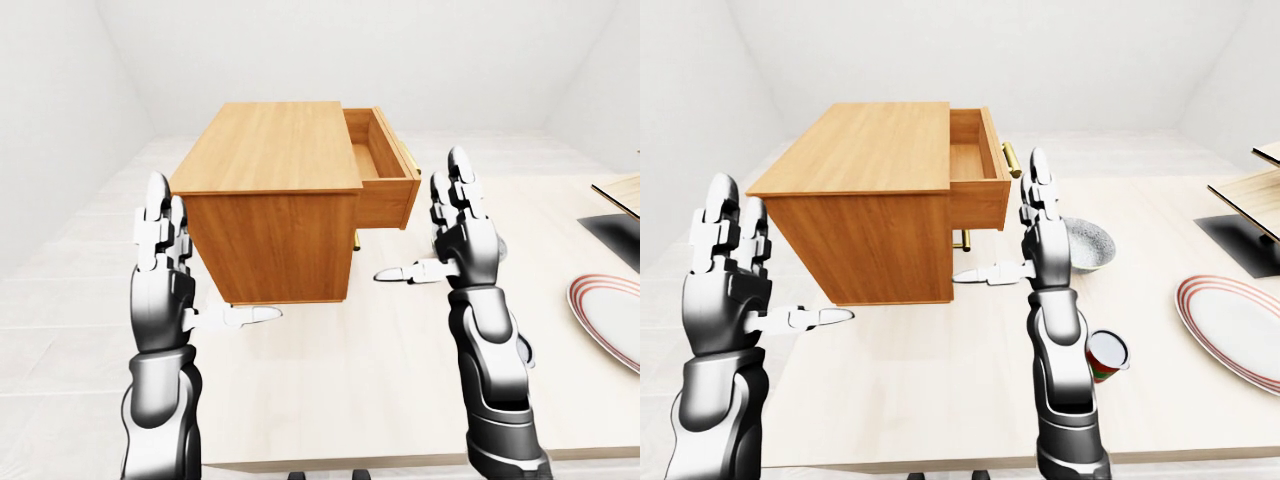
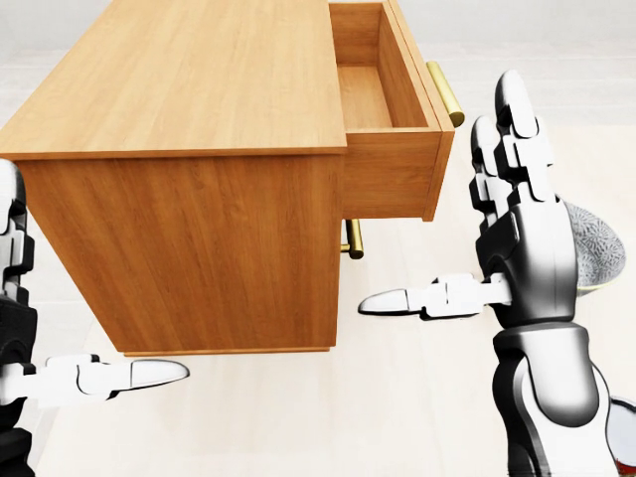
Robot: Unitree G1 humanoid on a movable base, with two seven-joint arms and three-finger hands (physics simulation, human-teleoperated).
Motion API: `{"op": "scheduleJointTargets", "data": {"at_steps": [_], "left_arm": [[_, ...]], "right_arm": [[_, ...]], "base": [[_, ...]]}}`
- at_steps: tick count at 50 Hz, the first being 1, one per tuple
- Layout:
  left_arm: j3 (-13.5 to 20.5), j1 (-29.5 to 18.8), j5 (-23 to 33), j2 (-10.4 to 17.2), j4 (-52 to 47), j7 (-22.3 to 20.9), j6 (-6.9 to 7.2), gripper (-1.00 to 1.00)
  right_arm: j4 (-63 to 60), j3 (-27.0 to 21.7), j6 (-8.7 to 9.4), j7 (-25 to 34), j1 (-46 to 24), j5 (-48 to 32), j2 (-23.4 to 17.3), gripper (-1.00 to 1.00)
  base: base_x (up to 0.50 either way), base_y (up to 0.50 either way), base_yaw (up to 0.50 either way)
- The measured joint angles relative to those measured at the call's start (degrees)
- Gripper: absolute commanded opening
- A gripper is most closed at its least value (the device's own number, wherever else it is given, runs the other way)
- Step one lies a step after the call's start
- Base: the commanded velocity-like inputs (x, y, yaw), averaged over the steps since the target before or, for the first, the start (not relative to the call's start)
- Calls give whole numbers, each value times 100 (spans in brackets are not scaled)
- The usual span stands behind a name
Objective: Close the top drawer of the cabinet.
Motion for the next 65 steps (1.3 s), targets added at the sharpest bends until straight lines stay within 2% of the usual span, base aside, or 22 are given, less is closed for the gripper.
{"op": "scheduleJointTargets", "data": {"at_steps": [10, 29, 40, 53, 65], "left_arm": [[-15, 3, 82, -22, 17, -21, 0, 100], [-50, 5, 189, -40, 34, -43, 0, 100], [-47, 7, 206, -44, 35, -54, 0, 100], [-47, 13, 212, -47, 36, -64, 0, 100], [-57, 2, 224, -42, 84, -74, 0, 100]], "right_arm": [[771, -26, 0, -38, -418, -1, -57, 100], [2201, -53, 0, -65, -689, 74, -107, 100], [2899, 12, 0, -155, -1069, 40, -69, 100], [3341, -51, 0, -307, -1488, -128, 24, 100], [3001, -124, 0, -285, -1364, -399, 297, 100]], "base": [[0, 0, 0], [0, 0, 0], [0, 0, 0], [0, 0, 0], [0, 0, 0]]}}
